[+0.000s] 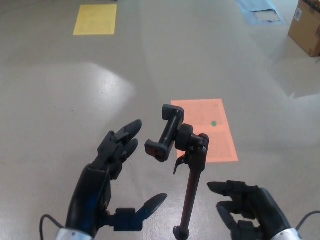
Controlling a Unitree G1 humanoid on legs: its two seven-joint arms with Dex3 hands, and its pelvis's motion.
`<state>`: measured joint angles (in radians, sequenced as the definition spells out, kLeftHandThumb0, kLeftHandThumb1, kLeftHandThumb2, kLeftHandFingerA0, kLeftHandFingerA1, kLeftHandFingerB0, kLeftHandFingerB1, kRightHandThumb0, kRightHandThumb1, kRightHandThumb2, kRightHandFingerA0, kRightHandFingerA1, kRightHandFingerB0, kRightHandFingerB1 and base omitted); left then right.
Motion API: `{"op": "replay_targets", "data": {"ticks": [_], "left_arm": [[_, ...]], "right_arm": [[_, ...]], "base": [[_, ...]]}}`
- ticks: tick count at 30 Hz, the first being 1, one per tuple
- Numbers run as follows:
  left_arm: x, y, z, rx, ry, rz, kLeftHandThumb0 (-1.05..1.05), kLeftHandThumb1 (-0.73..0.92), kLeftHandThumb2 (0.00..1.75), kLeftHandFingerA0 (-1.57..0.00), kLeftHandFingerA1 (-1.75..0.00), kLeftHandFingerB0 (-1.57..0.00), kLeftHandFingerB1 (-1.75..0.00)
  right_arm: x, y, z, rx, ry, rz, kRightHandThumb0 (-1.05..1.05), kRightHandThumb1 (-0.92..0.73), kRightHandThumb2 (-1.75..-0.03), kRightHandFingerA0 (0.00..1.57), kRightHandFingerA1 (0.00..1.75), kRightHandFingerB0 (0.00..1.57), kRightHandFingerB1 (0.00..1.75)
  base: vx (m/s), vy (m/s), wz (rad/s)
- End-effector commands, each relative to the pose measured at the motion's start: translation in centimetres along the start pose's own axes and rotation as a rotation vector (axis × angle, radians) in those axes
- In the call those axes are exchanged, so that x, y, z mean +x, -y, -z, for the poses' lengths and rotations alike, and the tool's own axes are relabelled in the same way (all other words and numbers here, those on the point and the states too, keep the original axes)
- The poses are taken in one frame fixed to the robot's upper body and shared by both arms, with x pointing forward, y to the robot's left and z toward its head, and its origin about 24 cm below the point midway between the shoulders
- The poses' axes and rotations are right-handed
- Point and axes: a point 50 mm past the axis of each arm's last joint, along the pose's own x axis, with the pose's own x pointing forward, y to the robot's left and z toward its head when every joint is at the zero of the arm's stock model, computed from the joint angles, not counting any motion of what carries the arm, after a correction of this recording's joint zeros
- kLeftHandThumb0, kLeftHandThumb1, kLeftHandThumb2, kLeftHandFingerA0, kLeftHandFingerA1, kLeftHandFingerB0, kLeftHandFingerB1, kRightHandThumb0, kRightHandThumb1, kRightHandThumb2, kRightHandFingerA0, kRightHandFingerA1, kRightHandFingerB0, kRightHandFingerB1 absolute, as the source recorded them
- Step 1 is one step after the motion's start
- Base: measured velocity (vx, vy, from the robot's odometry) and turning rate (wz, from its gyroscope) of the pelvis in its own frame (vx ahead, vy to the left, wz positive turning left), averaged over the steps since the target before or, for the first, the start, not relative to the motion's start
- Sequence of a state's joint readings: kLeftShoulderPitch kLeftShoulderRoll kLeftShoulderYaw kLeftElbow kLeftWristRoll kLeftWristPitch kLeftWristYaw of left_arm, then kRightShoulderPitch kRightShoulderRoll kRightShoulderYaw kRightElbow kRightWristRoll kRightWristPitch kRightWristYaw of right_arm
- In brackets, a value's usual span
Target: A phone stand is kept on the floor and the robot uses both its hands to grab it and uses its left hand to extend the phone stand by pulling it upwards
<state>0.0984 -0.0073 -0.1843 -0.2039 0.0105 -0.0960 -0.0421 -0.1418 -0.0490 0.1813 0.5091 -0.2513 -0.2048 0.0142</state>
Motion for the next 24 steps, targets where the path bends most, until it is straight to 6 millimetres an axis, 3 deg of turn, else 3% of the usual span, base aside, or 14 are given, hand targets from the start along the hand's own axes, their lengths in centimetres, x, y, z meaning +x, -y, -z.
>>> {"op": "replay_targets", "data": {"ticks": [1,7,8,13,15,16,21,22,24], "left_arm": [[1.2,0.6,0.1,-0.011,-0.007,0.002,-0.36,0.2,0.85,0.0,-0.48,0.0,-0.47],[2.5,1.4,-0.3,0.028,0.02,0.028,-0.37,0.24,0.88,0.0,-0.49,0.0,-0.48],[2.7,1.7,-0.4,0.033,0.023,0.036,-0.75,0.55,0.58,-0.2,-0.28,-0.14,-0.28],[3.8,2.6,-0.8,-0.006,0.039,0.039,-0.76,0.55,0.58,-0.21,-0.3,-0.17,-0.3],[4.1,2.8,-1.0,-0.004,0.045,0.045,-0.75,0.55,0.58,-0.2,-0.3,-0.16,-0.29],[4.2,3.1,-1.1,-0.013,0.048,0.051,-0.77,0.56,0.58,-0.2,-0.31,-0.17,-0.31],[4.0,3.6,-1.3,-0.033,0.042,0.048,-0.76,0.55,0.58,-0.22,-0.3,-0.19,-0.32],[3.9,3.6,-1.3,-0.034,0.04,0.047,-0.76,0.55,0.58,-0.22,-0.29,-0.18,-0.31],[3.9,3.8,-1.3,-0.038,0.037,0.035,-0.76,0.56,0.58,-0.24,-0.3,-0.2,-0.31]], "right_arm": [[0.6,-0.9,0.2,0.053,-0.027,0.004,-1.05,-0.65,-1.03,0.0,0.07,0.0,0.01],[1.1,-2.1,0.0,0.05,-0.026,0.002,-1.05,-0.65,-1.06,0.0,0.1,0.0,0.04],[1.0,-2.3,0.0,0.062,-0.022,0.001,-1.05,-0.65,-1.04,0.0,0.09,0.0,0.03],[1.0,-3.2,-1.0,0.077,0.007,-0.017,-1.05,-0.66,-1.03,0.0,0.08,0.0,0.03],[0.9,-3.5,-1.3,0.101,0.035,-0.024,-0.95,-0.6,-0.94,0.0,0.11,0.0,0.0],[0.9,-3.6,-1.3,0.13,0.038,-0.028,-1.01,-0.6,-1.0,0.0,0.08,0.0,0.0],[1.0,-4.3,-1.2,0.195,0.059,-0.04,-1.0,-0.59,-0.98,0.0,0.11,0.0,0.0],[1.1,-4.3,-1.2,0.185,0.055,-0.043,-1.05,-0.66,-1.07,0.0,0.13,0.0,0.08],[1.2,-4.6,-1.4,0.179,0.061,-0.054,-1.05,-0.66,-1.08,0.0,0.13,0.0,0.06]], "base": [[0.0,0.0,0.0],[0.0,0.0,0.0],[0.0,0.0,0.0],[0.0,0.0,0.0],[0.0,0.0,0.0],[0.0,0.0,0.0],[0.0,0.0,0.0],[0.0,0.0,0.0],[0.0,0.0,0.0]]}}
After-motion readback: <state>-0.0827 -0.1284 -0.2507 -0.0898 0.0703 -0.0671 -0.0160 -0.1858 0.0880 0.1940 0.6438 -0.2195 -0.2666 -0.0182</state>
